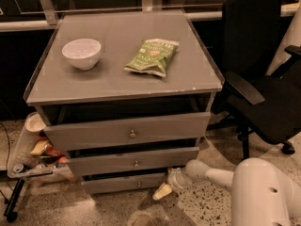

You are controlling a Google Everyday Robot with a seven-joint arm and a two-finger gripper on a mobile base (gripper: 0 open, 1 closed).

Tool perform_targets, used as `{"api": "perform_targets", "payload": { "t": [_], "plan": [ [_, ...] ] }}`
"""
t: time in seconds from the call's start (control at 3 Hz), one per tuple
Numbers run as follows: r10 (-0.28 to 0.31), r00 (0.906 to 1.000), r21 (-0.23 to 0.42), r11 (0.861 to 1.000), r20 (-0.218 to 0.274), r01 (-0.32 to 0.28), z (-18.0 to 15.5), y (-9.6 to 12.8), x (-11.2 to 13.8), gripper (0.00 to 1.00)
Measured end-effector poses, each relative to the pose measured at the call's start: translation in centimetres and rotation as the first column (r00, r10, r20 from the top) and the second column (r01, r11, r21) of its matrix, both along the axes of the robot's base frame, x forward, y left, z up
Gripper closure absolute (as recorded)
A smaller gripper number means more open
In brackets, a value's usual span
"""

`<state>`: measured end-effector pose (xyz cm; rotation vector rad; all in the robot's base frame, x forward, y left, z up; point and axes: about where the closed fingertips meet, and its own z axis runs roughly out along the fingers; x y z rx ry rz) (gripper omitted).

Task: Open bottom drawer

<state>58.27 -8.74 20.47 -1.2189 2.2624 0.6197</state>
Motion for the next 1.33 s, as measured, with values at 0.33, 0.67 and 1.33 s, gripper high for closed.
{"api": "perform_targets", "payload": {
  "t": [0.33,0.67,1.33],
  "plan": [
    [0.001,1.0,0.0,1.0,0.002,-0.001,-0.8,0.0,0.7,0.0],
    [0.009,0.9995,-0.004,1.0,-0.03,-0.009,-2.3,0.5,0.3,0.0],
    [0.017,0.9987,-0.009,1.0,-0.047,-0.018,-2.2,0.7,-0.3,0.0]
  ]
}}
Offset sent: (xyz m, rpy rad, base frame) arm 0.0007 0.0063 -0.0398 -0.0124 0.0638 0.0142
